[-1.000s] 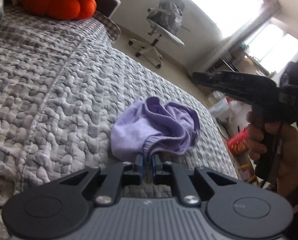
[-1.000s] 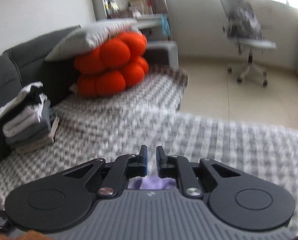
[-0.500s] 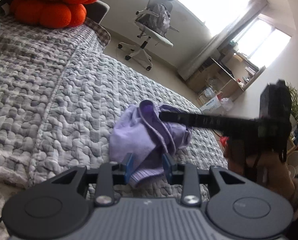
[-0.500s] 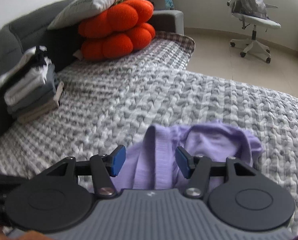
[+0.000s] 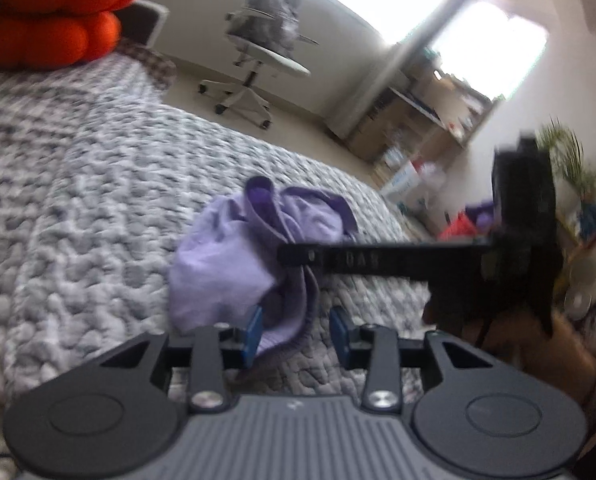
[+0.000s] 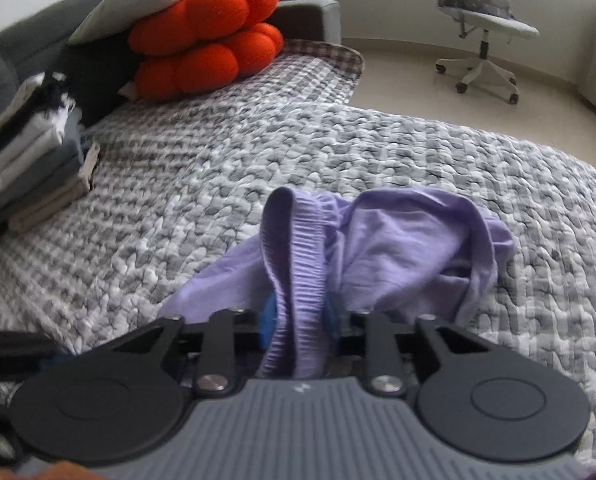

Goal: Fold clothes

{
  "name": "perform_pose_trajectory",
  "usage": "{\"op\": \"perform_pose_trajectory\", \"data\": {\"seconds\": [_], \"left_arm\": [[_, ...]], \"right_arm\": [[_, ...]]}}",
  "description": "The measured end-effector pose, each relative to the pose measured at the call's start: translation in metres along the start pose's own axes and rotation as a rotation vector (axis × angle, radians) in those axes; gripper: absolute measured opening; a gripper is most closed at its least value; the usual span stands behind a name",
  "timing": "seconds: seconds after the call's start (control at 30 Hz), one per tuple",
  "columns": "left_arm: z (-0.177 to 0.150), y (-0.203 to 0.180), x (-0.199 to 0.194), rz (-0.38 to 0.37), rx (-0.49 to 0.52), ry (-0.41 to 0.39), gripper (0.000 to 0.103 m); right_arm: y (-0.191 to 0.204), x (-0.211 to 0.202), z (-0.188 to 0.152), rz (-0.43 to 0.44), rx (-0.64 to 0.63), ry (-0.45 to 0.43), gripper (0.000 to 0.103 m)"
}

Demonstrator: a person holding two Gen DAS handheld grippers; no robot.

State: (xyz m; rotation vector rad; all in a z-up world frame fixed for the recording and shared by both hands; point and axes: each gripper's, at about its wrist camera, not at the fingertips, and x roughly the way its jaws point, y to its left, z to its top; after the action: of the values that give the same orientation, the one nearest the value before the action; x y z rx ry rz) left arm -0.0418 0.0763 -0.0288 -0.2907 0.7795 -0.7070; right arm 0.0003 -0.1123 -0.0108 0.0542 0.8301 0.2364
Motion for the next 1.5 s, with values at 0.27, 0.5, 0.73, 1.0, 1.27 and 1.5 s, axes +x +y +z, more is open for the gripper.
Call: {"op": "perform_pose_trajectory", "data": {"seconds": [0.27,0.5,0.73,1.0,1.27,1.5], "left_arm": [[-0.002,-0.021,0.025,0.038,0.169,0.092,0.046],[-0.006,-0.032,0.033,0.099,0.244,0.140,0.048],[-0.008,-0.036,0.045,0.177,0.265,0.186,0.046],[-0.012,-0.039,0.047,0.161,0.257,0.207,0.046],[-0.010,-0.032,0.044,0.128,0.209,0.201,0.046],[-0.010,-0.032,0.044,0.122,0.198,0.204,0.047]], "right_arm": [[-0.024,-0.015,-0.003,0.053,0.143,-0.047,0.007],[-0.029,-0.030,0.006,0.080,0.194,-0.109,0.003],[-0.020,-0.034,0.017,0.075,0.162,-0.132,0.002],[-0.016,-0.022,0.016,0.077,0.133,-0.090,0.055],[-0.006,-0.012,0.019,0.078,0.060,-0.080,0.059],[0.005,0.007,0.017,0.086,-0.005,-0.042,0.059]]}}
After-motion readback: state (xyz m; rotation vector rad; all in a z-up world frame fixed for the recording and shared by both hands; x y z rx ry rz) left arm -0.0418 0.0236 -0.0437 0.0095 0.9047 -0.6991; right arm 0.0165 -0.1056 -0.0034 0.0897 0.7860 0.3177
